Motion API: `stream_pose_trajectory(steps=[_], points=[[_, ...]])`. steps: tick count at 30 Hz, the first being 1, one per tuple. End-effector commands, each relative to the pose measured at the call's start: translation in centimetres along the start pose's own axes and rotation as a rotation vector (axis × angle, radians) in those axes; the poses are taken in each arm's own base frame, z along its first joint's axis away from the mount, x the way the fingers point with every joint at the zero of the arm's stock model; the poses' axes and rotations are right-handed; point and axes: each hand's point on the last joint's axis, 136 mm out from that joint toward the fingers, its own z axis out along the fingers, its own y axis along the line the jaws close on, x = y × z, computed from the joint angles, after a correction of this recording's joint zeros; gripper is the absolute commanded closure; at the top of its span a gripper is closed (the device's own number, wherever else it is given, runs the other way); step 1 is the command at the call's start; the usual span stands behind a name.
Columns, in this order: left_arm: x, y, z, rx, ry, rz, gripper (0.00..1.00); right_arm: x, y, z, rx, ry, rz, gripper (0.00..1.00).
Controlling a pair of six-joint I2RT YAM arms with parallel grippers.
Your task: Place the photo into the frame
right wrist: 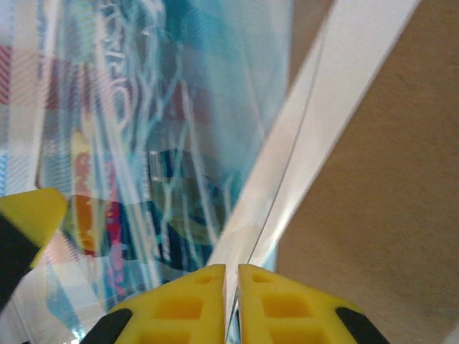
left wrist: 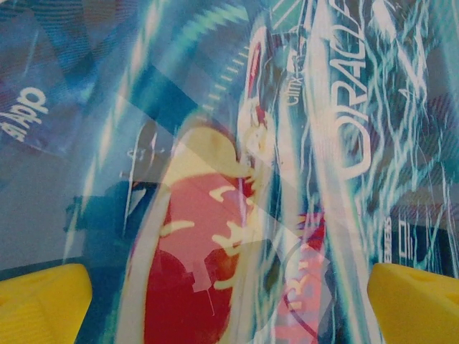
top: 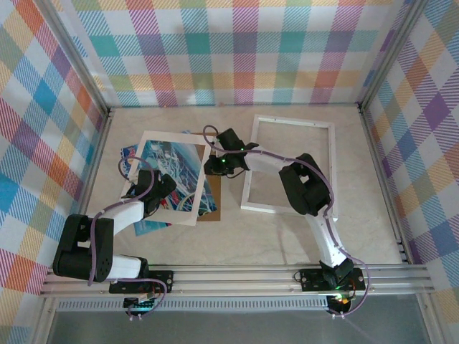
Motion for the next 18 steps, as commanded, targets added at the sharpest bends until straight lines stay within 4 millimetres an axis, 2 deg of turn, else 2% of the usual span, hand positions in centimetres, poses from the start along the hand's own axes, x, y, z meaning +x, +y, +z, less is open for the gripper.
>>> stream_pose_trajectory(steps=[1, 6, 12, 18], points=[[3.6, 1.3, 0.7, -0.015, 0.134, -0.024, 0.00, 1.3, -0.3, 1.2, 0.026, 0.047, 0.045, 0.89], [3.7, 1.2, 0.8, -0.014, 0.134, -0.030, 0.00, 1.8, -0.2, 1.3, 0.022, 0.065, 0.121, 1.00], [2.8, 0.7, 0.0, -0.001, 0.115, -0.026, 0.00, 1.5, 0.3, -0.4, 0.029, 0.025, 0.101, 1.00], [2.1, 0.7, -0.6, -0.005, 0.083, -0.013, 0.00, 1.1, 1.9, -1.9, -0.013, 0.009, 0.053, 1.00]])
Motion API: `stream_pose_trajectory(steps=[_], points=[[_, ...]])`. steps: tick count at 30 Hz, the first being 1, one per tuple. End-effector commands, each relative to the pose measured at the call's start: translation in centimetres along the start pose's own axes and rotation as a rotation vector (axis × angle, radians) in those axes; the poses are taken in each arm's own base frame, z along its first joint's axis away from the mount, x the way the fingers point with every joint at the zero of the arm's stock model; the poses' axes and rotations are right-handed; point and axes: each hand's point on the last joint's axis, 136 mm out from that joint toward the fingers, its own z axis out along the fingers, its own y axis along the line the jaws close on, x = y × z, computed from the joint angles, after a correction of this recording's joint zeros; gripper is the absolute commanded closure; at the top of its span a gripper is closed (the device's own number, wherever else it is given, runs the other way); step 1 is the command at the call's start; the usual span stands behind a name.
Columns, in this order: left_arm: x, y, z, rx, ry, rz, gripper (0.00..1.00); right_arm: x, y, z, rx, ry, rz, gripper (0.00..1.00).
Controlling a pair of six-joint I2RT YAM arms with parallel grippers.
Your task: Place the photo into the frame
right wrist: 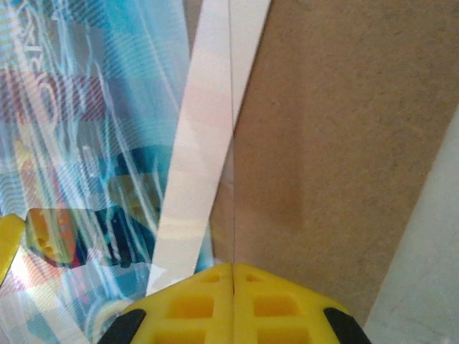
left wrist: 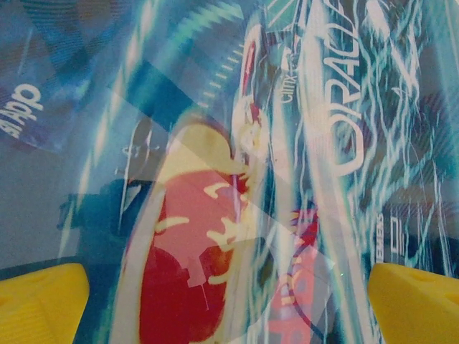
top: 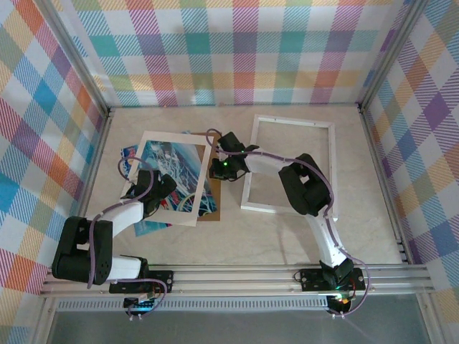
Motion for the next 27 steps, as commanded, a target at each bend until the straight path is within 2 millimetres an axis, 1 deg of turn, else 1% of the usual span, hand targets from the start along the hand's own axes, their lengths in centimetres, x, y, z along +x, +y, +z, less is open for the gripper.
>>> stream_pose_trajectory(steps=[1, 4, 8, 13, 17, 19, 21, 22, 25, 27], points=[[2.2, 0.9, -0.1, -0.015, 0.081, -0.010, 0.00, 0.2, 3.4, -2.2, -0.077, -0.008, -0.055, 1.00], [2.8, 1.0, 0.3, -0.012, 0.105, -0.013, 0.00, 0.6, 3.3, -2.4, -0.077, -0.005, -0.062, 1.00], [3.0, 1.3, 0.6, -0.023, 0.107, -0.011, 0.00, 1.3, 3.1, -2.4, -0.086, 0.011, -0.065, 1.00], [3.2, 1.3, 0.9, -0.029, 0.118, 0.000, 0.00, 1.5, 4.4, -2.3, -0.169, 0.025, -0.090, 1.00], [3.6, 1.4, 1.2, -0.027, 0.128, -0.007, 0.00, 1.9, 4.2, -1.5, -0.187, 0.051, -0.079, 1.00], [3.8, 1.5, 1.3, -0.025, 0.132, -0.013, 0.00, 2.1, 3.8, -1.0, -0.186, 0.060, -0.070, 0.91], [3.8, 1.6, 1.3, -0.027, 0.132, -0.016, 0.00, 2.4, 2.9, -0.4, -0.160, 0.064, -0.059, 0.87], [3.9, 1.6, 1.3, -0.028, 0.135, -0.014, 0.00, 2.5, 2.5, -0.2, -0.148, 0.063, -0.056, 0.80], [3.8, 1.6, 1.3, -0.027, 0.134, -0.012, 0.00, 2.5, 2.0, 0.4, -0.135, 0.061, -0.052, 0.68], [4.0, 1.7, 1.2, -0.028, 0.136, -0.010, 0.00, 2.6, 1.6, 0.7, -0.126, 0.061, -0.050, 0.62]])
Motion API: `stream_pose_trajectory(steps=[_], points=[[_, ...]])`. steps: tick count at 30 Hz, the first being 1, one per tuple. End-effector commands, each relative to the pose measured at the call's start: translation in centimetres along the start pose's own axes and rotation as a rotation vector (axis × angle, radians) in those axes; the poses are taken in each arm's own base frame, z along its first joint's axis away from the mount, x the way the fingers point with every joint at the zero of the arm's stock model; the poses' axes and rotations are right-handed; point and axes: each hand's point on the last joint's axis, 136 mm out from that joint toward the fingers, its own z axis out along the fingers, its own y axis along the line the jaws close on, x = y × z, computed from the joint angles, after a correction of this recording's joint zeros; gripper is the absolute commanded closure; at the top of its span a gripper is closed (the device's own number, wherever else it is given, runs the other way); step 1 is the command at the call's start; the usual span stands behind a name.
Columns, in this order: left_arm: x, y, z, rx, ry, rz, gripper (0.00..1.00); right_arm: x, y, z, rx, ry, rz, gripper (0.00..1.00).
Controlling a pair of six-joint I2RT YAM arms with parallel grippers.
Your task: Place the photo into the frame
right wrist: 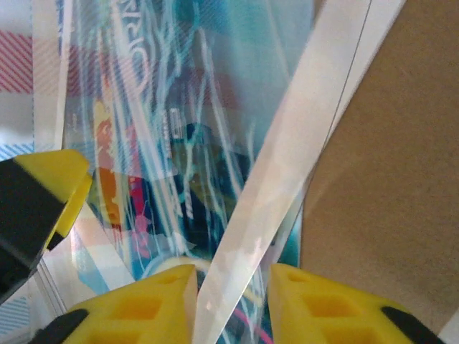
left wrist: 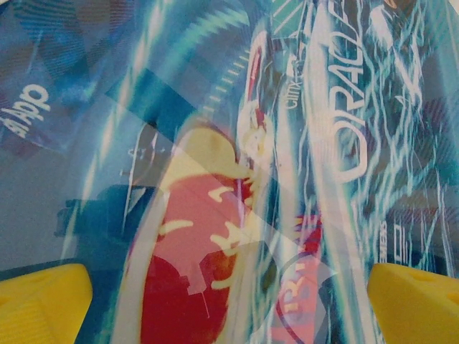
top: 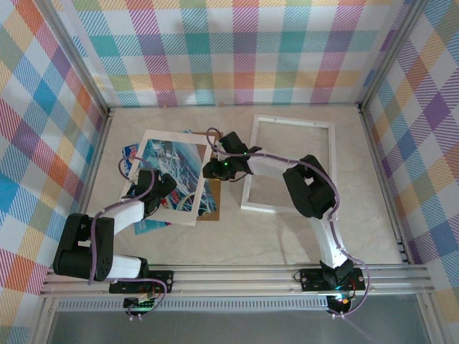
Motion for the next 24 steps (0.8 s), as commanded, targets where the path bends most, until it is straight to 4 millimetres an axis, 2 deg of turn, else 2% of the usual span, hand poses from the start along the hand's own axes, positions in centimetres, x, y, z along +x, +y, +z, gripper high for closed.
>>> stream_pose_trajectory(steps=[1, 4, 10, 15, 20, 24], points=[[4.2, 1.8, 0.6, -0.032, 0.155, -0.009, 0.00, 1.5, -0.9, 1.7, -0.005, 0.043, -0.001, 0.60], [4.2, 1.8, 0.5, -0.032, 0.153, -0.009, 0.00, 1.5, -0.7, 1.9, -0.027, 0.044, -0.009, 0.55], [4.3, 1.9, 0.6, -0.032, 0.154, -0.011, 0.00, 1.7, 0.9, 1.8, -0.101, 0.044, -0.053, 0.54], [4.3, 1.8, 0.6, -0.032, 0.161, -0.012, 0.00, 1.7, 2.8, 0.8, -0.166, 0.028, -0.093, 0.62], [4.2, 1.4, 0.3, -0.013, 0.163, -0.010, 0.00, 1.7, 4.0, -1.3, -0.182, -0.008, -0.116, 0.68], [4.0, 1.2, 0.0, 0.001, 0.149, -0.004, 0.00, 1.8, 4.6, -1.4, -0.214, 0.000, -0.120, 0.71]])
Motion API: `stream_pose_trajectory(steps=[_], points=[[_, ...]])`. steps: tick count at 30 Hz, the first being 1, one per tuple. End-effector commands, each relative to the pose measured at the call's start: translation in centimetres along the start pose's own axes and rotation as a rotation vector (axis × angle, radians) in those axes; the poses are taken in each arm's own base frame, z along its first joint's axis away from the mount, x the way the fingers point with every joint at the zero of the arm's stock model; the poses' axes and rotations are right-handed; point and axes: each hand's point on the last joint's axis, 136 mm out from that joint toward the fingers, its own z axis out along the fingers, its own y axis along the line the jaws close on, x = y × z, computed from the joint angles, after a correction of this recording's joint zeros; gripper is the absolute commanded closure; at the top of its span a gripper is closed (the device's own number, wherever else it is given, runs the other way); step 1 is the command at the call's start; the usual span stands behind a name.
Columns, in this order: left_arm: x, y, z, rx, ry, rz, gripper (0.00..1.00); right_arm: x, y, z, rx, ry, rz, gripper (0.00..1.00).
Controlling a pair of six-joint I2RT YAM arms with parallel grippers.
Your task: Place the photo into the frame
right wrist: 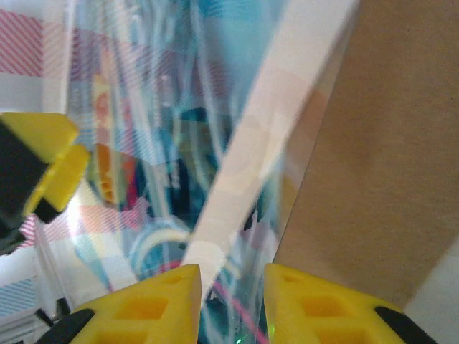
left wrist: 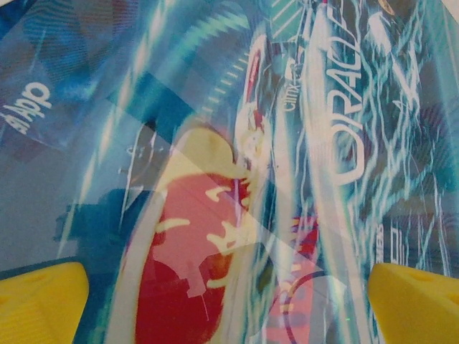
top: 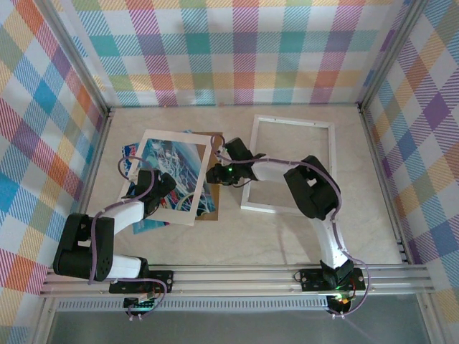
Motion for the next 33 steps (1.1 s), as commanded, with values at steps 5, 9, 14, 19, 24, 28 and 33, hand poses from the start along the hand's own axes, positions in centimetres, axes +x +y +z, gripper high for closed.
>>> stream_pose_trajectory(steps=[5, 9, 14, 19, 24, 28, 33], points=[[5.1, 1.3, 0.3, -0.002, 0.187, -0.008, 0.00, 0.7, 5.3, -0.3, -0.232, -0.004, -0.048, 0.73], [5.4, 1.3, 0.4, 0.001, 0.194, -0.017, 0.00, 0.7, 3.3, 0.5, -0.134, 0.005, -0.036, 0.73], [5.4, 1.2, 0.4, 0.003, 0.193, -0.013, 0.00, 1.3, 2.0, 1.3, -0.059, 0.038, -0.014, 0.70], [5.3, 1.0, 0.4, 0.008, 0.188, -0.012, 0.00, 1.2, 1.0, 2.0, 0.045, 0.055, -0.063, 0.68], [5.4, 0.9, 0.4, 0.013, 0.193, -0.012, 0.00, 0.7, 0.3, 2.4, 0.112, 0.066, -0.109, 0.60], [5.5, 0.9, 0.2, 0.017, 0.190, -0.015, 0.00, 1.0, -0.1, 2.8, 0.144, 0.077, -0.133, 0.51], [5.4, 0.8, 0.0, 0.018, 0.188, -0.016, 0.00, 2.1, -1.1, 2.8, 0.213, 0.112, -0.023, 0.42]])
